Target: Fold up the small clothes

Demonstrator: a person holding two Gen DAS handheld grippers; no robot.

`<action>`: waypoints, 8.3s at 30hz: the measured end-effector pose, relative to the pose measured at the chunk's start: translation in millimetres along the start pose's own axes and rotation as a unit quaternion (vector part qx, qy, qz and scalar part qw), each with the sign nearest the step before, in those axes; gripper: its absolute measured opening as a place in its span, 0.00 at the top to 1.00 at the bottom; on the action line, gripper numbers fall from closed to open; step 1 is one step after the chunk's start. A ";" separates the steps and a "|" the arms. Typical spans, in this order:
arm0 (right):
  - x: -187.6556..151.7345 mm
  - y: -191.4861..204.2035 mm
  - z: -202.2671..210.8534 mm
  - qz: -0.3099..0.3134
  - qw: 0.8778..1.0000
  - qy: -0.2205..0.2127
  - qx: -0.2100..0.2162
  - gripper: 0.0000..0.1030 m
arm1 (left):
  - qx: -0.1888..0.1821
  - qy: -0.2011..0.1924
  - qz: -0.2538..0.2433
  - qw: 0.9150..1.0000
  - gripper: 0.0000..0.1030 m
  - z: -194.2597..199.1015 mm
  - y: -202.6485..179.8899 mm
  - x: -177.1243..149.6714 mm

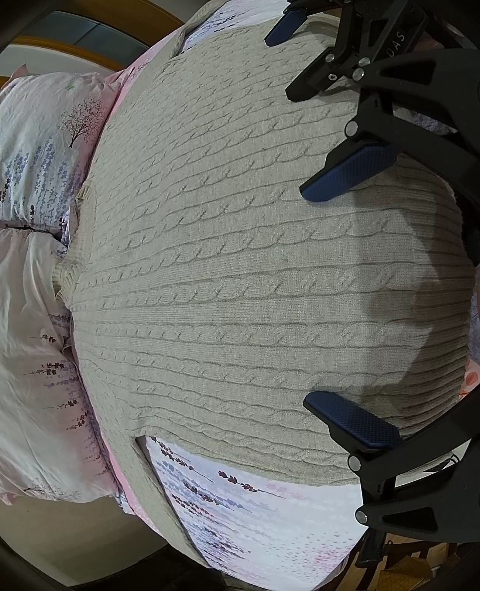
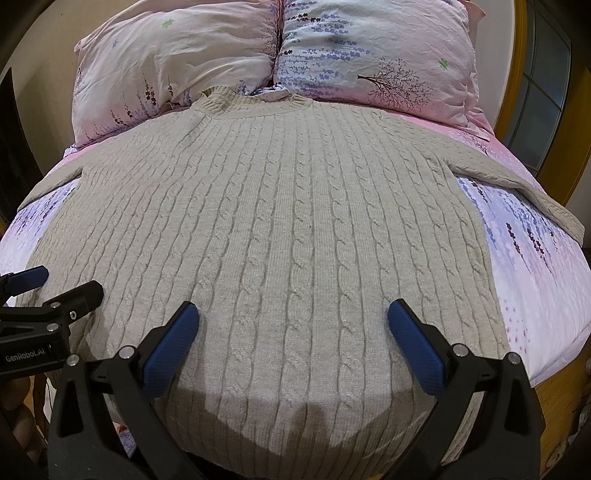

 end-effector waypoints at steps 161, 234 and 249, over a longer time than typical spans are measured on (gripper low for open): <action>156.8 -158.1 -21.6 -0.238 0.957 -0.078 0.145 0.48 | -0.360 -0.037 0.219 0.906 0.92 -119.6 -28.6 212.3; 153.2 119.8 -154.4 0.029 0.997 0.058 0.028 0.13 | -0.042 -0.119 0.523 0.843 0.38 -37.5 417.5 -11.7; 139.0 116.6 -143.5 0.039 0.994 0.079 0.057 0.02 | -0.032 -0.167 0.620 0.766 0.58 -45.0 480.1 -32.8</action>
Point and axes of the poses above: each gripper's, at about its wrist camera, not at the fingertips, and z roughly against the way its jaws point, y to its left, x to its top, the point moved 7 cm from there along -z, roughly the way its jaws point, and after that the axes turned 12 degrees about -z, right-handed, at the moved point
